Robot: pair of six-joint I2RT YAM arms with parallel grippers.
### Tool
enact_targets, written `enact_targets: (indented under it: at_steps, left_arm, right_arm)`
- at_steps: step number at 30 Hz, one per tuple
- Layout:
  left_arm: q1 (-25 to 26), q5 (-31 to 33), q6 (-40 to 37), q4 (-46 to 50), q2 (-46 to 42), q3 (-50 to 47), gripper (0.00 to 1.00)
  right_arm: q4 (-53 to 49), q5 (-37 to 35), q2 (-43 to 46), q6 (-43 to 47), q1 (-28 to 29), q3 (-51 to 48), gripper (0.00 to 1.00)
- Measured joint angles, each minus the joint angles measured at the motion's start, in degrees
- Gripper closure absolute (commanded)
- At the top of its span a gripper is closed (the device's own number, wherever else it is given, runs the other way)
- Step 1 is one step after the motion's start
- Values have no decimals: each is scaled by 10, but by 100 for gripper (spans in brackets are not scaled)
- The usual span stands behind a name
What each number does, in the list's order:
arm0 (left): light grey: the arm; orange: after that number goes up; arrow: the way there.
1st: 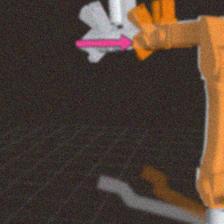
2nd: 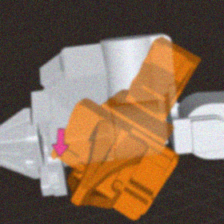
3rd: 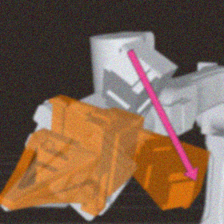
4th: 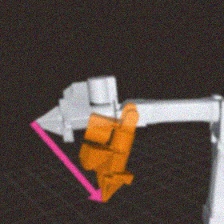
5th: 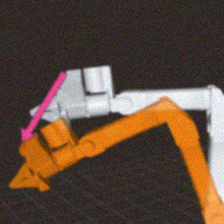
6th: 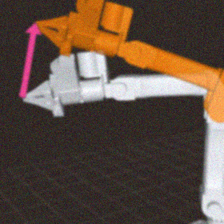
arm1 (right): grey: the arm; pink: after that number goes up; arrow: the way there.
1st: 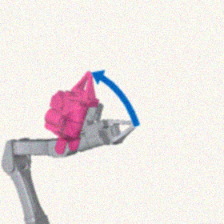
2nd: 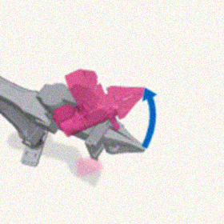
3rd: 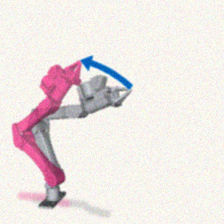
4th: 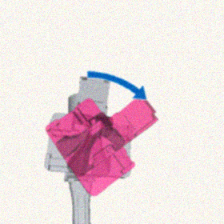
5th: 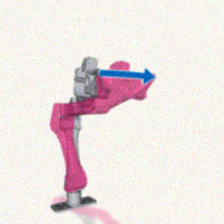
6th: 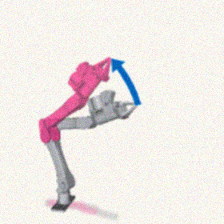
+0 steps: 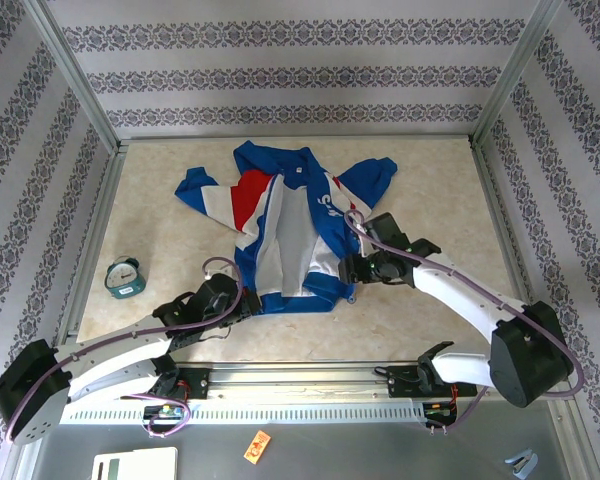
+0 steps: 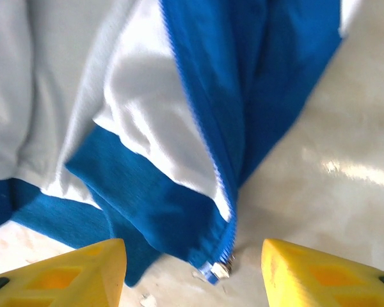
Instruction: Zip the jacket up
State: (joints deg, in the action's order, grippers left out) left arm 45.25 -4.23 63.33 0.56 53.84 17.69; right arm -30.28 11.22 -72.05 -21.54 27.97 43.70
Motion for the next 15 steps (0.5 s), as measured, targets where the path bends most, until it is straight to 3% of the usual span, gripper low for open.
enact_targets:
  at_steps: [7, 12, 15]
  left_arm:
    - [0, -1, 0, -11, 24, 2, 100]
    - [0, -3, 0, -15, 31, 3, 100]
    - [0, -3, 0, -16, 31, 3, 100]
  right_arm:
    - [12, 4, -53, -39, 3, -30, 49]
    - [18, 2, -79, -36, 18, -29, 83]
    - [-2, -10, -74, -29, 22, -17, 97]
